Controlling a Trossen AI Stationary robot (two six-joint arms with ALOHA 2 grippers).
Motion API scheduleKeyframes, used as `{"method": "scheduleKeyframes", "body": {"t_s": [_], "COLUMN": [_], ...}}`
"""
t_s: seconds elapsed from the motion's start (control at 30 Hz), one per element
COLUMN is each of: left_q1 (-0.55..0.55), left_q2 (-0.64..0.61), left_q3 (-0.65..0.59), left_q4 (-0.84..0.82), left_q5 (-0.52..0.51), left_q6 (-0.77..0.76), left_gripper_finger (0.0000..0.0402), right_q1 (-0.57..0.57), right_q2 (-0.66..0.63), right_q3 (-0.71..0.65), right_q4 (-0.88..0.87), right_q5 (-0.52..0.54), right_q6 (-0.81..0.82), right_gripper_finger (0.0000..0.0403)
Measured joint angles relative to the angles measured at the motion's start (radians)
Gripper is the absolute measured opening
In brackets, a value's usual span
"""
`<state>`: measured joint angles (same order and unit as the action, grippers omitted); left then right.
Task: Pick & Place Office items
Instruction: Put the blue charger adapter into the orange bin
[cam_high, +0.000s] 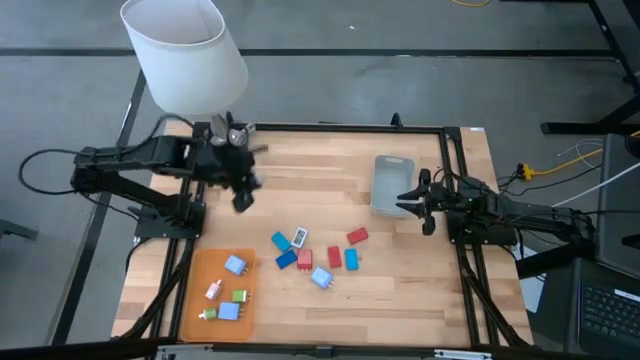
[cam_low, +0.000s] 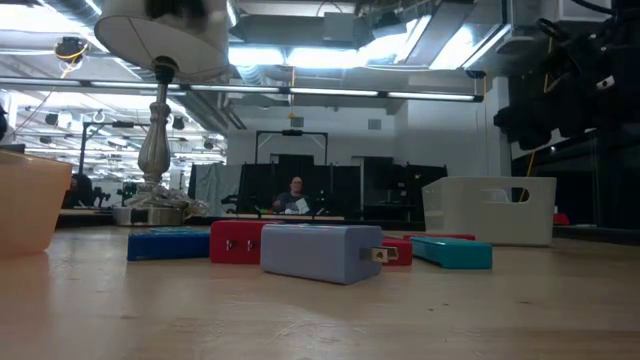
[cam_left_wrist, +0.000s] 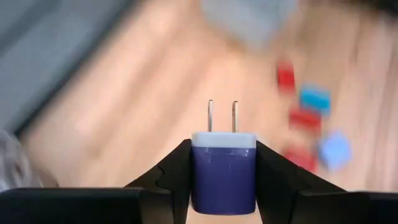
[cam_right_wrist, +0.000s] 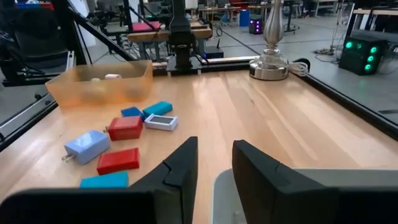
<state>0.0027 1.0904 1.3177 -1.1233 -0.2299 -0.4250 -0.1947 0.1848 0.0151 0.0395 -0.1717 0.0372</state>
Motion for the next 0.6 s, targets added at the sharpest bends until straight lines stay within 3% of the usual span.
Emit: {"method": "scheduleKeyframes", "body": {"t_s": [0.1, 0.27, 0.47, 0.6], "left_q1": [-0.078, -0.278, -0.565, -0.719], "left_q2": [-0.004, -0.03, -0.04, -0.04], "left_q3": [-0.063, -0.187, -0.327, -0.459], "left_q4": [-0.086, -0.069, -0.035, 0.09], "left_q5": [0.081, 0.216, 0.243, 0.278], "left_q6": [-0.045, -0.193, -0.437, -0.607], "left_gripper_finger": [0.0126, 0.0126, 0.0126, 0.0126], "right_q1": [0.0, 0.0, 0.0, 0.0], "right_q2": [0.0, 0.0, 0.0, 0.0], "right_q3": [0.0, 0.0, 0.0, 0.0], "right_q4": [0.0, 0.001, 0.001, 0.001], "right_q5": [0.0, 0.0, 0.0, 0.0], "right_q6": [0.006, 0.006, 0.006, 0.006], "right_gripper_finger": [0.0101, 0.0101, 0.0101, 0.01]}}
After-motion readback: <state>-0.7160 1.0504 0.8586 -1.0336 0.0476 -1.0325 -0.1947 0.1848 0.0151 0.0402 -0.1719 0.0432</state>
